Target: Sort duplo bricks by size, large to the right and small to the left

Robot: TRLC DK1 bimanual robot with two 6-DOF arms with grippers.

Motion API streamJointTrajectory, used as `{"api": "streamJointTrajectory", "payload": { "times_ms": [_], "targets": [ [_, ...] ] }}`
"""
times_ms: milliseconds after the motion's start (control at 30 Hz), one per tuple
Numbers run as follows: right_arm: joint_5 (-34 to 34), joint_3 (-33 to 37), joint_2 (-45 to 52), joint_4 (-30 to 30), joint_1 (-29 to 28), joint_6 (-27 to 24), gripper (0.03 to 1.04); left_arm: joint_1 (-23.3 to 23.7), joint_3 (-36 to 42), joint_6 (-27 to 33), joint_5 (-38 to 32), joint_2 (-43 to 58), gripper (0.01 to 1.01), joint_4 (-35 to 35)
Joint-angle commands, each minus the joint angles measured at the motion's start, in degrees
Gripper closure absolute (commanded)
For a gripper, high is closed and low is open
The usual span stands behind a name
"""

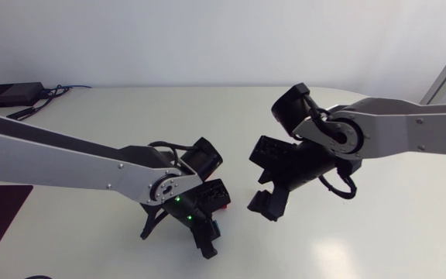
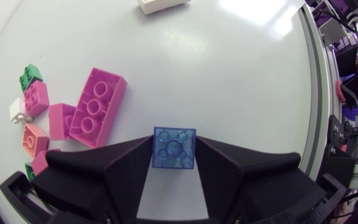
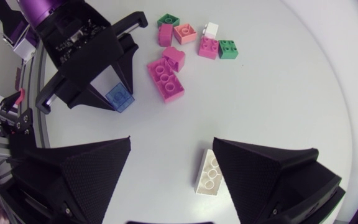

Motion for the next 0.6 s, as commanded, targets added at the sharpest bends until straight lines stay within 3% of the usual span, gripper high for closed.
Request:
{"api": "streamJointTrajectory", "payload": {
  "times_ms": [0,333,567],
  "targets": [
    [0.3,1.1,2.9,1.0,-0.2,0.4,0.13,1.0,-3.5,-1.0,-0.1,-2.4,0.707,0.9],
    [0.0,3.8,7.5,3.1,-1.6,-0.2,0.13,6.0,-11.4,2.3,-0.5,-10.5,0.741,1.0],
    [0.3,8.0,13.6,4.0,2.0,-0.1,0.13,20.2,-16.1,10.8,-0.4,-15.4,0.741,-0.5]
  ]
}}
